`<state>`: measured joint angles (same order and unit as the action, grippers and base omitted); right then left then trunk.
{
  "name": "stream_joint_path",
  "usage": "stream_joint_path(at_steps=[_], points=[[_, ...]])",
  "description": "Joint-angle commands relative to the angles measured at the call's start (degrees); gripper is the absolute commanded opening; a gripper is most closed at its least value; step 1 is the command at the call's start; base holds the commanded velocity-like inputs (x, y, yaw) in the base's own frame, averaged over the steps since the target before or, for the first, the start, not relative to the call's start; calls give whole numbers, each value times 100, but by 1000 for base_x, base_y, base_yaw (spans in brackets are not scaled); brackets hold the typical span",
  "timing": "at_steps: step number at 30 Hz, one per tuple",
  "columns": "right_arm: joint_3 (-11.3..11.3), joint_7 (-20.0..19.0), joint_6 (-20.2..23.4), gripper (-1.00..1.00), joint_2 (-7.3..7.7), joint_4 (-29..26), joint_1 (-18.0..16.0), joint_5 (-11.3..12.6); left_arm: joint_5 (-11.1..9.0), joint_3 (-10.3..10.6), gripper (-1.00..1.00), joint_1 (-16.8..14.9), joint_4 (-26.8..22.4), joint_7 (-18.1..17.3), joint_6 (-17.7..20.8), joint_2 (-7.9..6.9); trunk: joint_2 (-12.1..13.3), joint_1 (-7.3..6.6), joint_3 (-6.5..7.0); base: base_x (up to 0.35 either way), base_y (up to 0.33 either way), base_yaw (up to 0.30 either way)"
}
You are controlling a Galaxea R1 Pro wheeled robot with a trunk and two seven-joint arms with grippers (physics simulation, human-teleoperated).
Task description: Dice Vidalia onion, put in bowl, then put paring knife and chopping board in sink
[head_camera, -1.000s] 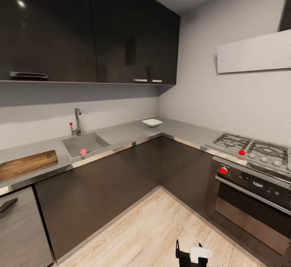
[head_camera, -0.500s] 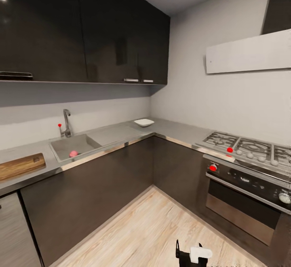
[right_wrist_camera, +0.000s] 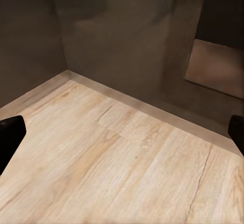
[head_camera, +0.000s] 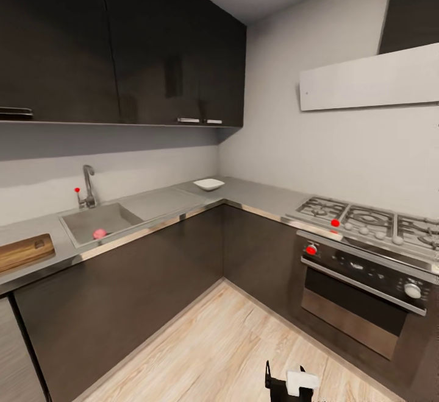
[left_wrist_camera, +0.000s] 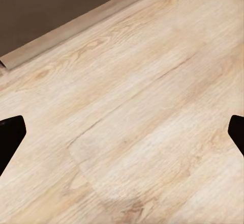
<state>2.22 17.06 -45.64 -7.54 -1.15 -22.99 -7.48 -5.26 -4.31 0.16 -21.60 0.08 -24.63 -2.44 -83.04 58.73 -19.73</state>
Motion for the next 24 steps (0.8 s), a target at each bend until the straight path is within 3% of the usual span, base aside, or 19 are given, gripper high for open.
stream_joint_path(at_steps=[1, 24], points=[[24, 43, -8, 100, -2, 2, -4, -60, -54, 18, 100, 2, -9, 1, -7, -2, -3, 0, -7, 0, 0, -47], [24, 43, -6, 100, -2, 3, -4, -60, -54, 18, 100, 2, -2, 1, -7, -2, -3, 0, -72, 0, 0, -4]])
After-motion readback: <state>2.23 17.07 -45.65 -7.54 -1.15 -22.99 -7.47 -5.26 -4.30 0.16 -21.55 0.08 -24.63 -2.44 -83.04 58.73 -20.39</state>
